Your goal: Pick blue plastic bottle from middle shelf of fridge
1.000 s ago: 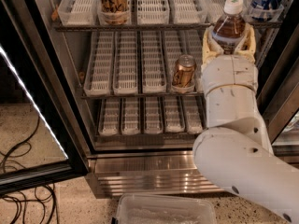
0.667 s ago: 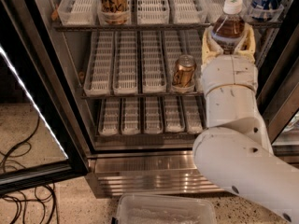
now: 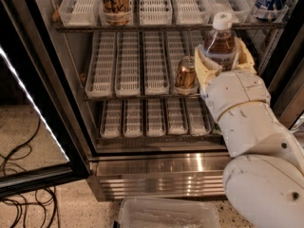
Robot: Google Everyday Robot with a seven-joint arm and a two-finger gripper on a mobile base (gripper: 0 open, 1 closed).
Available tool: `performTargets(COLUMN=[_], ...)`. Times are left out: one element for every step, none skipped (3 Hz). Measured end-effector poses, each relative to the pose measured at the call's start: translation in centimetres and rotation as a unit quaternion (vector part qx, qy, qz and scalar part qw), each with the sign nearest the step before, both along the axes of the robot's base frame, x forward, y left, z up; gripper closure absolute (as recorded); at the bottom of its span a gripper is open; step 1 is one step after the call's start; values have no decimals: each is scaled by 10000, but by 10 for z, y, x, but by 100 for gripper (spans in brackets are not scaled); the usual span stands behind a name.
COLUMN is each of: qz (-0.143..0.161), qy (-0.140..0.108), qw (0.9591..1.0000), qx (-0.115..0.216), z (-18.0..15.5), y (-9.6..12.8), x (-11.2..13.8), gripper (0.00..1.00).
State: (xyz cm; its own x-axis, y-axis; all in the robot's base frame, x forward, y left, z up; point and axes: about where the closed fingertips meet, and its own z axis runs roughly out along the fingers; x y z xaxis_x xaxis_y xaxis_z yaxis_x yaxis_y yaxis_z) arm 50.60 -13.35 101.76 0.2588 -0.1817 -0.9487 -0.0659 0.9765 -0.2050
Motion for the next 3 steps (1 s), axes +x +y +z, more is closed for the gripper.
performTargets(qz=[803, 1465, 1633], qy=[318, 430, 507], qw=[9961, 9883, 9848], qx=[-205, -30, 315], z=[-19, -21, -19], y=[36, 69, 77], x=[-23, -46, -47], gripper=[100, 100, 100])
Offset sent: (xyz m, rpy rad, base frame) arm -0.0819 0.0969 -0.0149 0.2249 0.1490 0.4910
